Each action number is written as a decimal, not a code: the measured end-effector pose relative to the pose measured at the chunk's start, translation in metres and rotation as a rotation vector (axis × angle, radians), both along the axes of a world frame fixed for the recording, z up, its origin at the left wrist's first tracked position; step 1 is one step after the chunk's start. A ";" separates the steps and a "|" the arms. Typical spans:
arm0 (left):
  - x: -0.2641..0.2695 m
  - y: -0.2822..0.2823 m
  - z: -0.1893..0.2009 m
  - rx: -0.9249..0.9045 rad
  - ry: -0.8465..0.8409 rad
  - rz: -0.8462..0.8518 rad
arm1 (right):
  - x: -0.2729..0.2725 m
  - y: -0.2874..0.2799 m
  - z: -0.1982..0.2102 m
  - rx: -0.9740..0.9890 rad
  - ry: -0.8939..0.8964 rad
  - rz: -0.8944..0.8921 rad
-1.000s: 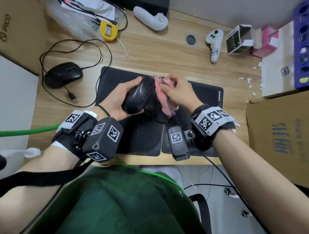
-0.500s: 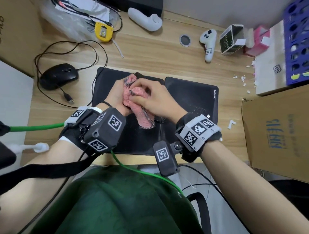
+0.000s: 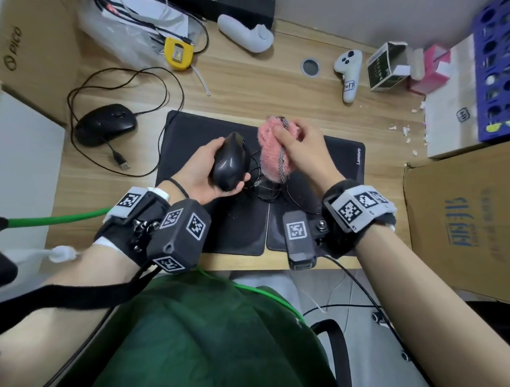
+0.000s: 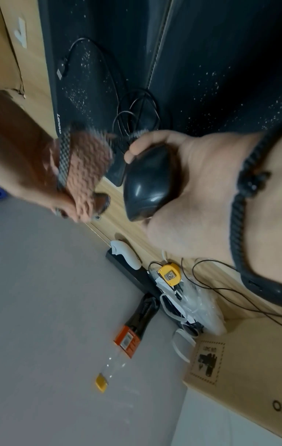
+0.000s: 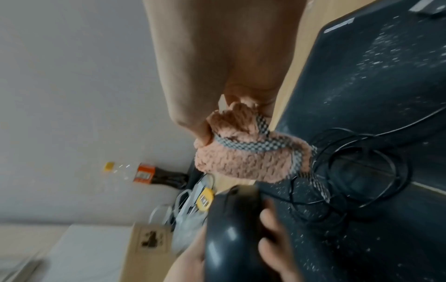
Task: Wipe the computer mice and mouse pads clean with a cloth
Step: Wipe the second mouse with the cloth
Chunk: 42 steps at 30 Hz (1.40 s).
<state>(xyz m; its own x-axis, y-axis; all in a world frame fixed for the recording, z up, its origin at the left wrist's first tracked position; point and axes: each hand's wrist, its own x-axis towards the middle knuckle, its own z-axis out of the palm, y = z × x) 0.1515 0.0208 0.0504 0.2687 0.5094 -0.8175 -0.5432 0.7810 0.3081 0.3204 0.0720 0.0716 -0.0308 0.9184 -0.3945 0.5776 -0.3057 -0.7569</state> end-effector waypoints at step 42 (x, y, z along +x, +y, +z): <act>0.004 -0.011 0.006 -0.090 -0.159 0.229 | -0.049 -0.042 0.016 -0.027 0.033 0.514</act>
<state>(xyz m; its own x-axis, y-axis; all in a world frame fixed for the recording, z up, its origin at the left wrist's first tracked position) 0.1551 0.0095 0.0567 0.2835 0.4987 -0.8191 -0.7446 0.6527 0.1397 0.2712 0.0301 0.0878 -0.4881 0.7710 -0.4091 0.6342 -0.0087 -0.7731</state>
